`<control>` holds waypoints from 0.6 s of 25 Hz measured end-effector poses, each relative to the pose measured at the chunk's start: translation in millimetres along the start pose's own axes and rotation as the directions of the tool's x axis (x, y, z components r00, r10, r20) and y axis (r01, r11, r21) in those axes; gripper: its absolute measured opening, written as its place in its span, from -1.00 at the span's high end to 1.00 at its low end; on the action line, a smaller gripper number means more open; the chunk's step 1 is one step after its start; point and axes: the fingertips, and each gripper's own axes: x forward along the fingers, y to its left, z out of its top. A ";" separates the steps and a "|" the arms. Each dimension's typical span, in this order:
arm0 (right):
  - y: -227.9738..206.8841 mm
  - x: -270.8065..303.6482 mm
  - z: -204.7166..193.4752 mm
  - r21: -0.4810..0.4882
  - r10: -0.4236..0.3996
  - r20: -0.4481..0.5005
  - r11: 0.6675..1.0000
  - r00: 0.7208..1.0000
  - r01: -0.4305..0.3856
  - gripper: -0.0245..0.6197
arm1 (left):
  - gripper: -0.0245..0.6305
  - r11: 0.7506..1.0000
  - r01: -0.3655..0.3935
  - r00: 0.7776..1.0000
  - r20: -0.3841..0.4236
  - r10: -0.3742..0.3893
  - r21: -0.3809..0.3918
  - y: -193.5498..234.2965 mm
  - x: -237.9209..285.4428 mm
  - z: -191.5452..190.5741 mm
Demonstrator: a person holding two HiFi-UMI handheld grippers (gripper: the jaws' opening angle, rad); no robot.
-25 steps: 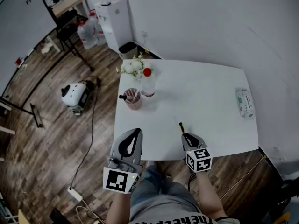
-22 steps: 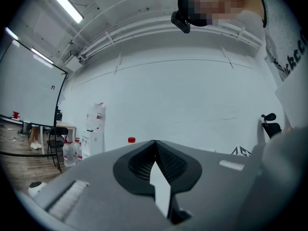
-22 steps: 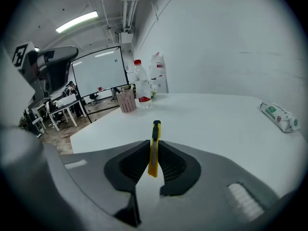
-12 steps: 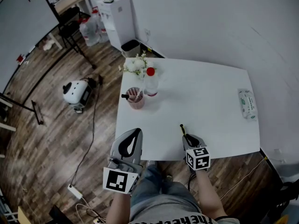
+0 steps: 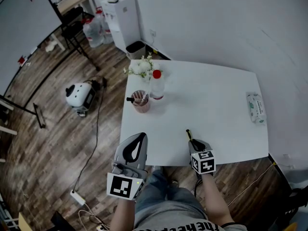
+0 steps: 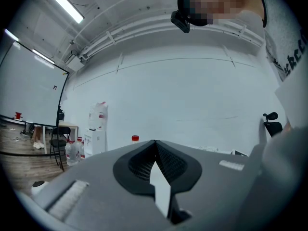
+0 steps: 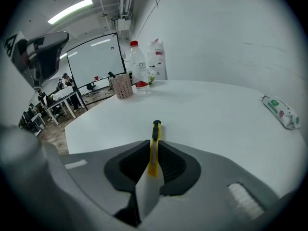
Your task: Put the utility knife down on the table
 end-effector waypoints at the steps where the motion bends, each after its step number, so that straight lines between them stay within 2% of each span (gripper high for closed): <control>1: 0.5 0.5 -1.0 -0.001 -0.001 -0.006 1.000 1.000 0.001 0.76 | 0.91 1.000 -0.001 1.000 -0.001 0.001 0.000 0.4 -0.5 0.3; 6: 0.6 2.9 -4.2 -0.009 -0.004 -0.026 1.000 1.000 0.004 0.76 | 0.91 1.000 0.000 1.000 -0.027 0.000 0.006 1.1 -2.1 -3.1; 15: 0.2 -0.7 -0.5 -0.007 -0.011 0.009 1.000 1.000 0.011 0.74 | 0.91 1.000 0.015 1.000 0.005 -0.015 0.010 -3.3 -3.7 3.3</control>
